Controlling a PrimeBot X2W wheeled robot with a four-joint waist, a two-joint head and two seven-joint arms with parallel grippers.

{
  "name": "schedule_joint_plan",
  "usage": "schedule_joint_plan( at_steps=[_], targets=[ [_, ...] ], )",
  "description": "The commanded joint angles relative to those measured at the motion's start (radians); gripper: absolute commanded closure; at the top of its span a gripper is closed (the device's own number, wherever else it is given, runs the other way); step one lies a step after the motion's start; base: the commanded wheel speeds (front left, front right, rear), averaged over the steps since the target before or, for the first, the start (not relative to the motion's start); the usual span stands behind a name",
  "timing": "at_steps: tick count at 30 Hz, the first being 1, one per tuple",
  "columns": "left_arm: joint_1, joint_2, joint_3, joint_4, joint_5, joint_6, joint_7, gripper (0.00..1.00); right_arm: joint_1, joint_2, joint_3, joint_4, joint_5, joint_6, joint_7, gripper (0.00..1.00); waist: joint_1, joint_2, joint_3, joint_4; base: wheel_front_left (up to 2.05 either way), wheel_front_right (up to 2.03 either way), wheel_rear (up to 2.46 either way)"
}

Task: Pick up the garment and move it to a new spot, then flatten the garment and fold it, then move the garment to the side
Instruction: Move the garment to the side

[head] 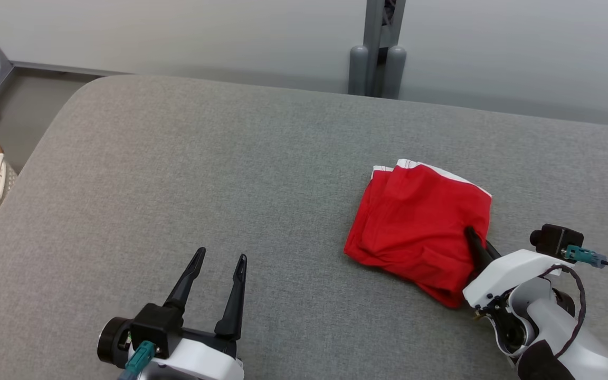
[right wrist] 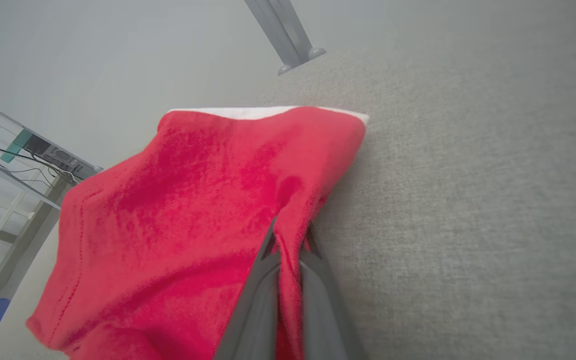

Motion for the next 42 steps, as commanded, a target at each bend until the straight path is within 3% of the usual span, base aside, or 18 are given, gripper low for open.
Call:
schedule_joint_plan(
  at_steps=[1,14,31,36,42],
  targets=[
    [0.004,0.003,0.005,-0.001,0.01,0.004,-0.004,0.0,0.006,-0.012,0.011,-0.004,-0.009,0.0,-0.014,1.0,0.0,0.0,-0.011,-0.011,0.0,0.0,0.0],
    [0.044,0.003,0.025,-0.009,0.039,-0.011,-0.004,0.0,-0.008,-0.034,0.122,-0.024,-0.073,0.0,-0.049,1.0,0.0,0.0,-0.068,-0.163,0.0,0.0,0.0],
    [0.027,0.003,0.032,-0.019,0.059,-0.023,-0.004,0.0,0.014,-0.031,0.102,-0.087,-0.159,0.0,-0.049,1.0,0.0,0.0,-0.06,-0.428,0.0,0.0,0.0],
    [0.013,0.004,0.033,-0.02,0.071,-0.031,-0.004,0.0,-0.016,-0.038,0.136,-0.092,-0.198,0.0,-0.049,1.0,0.0,0.0,-0.036,-0.467,0.0,0.0,0.0],
    [-0.02,0.004,0.024,-0.027,0.065,-0.049,-0.004,0.0,-0.1,-0.083,0.197,-0.072,-0.247,0.0,-0.049,1.0,0.0,0.0,0.014,-0.463,0.0,0.0,0.0]
  ],
)
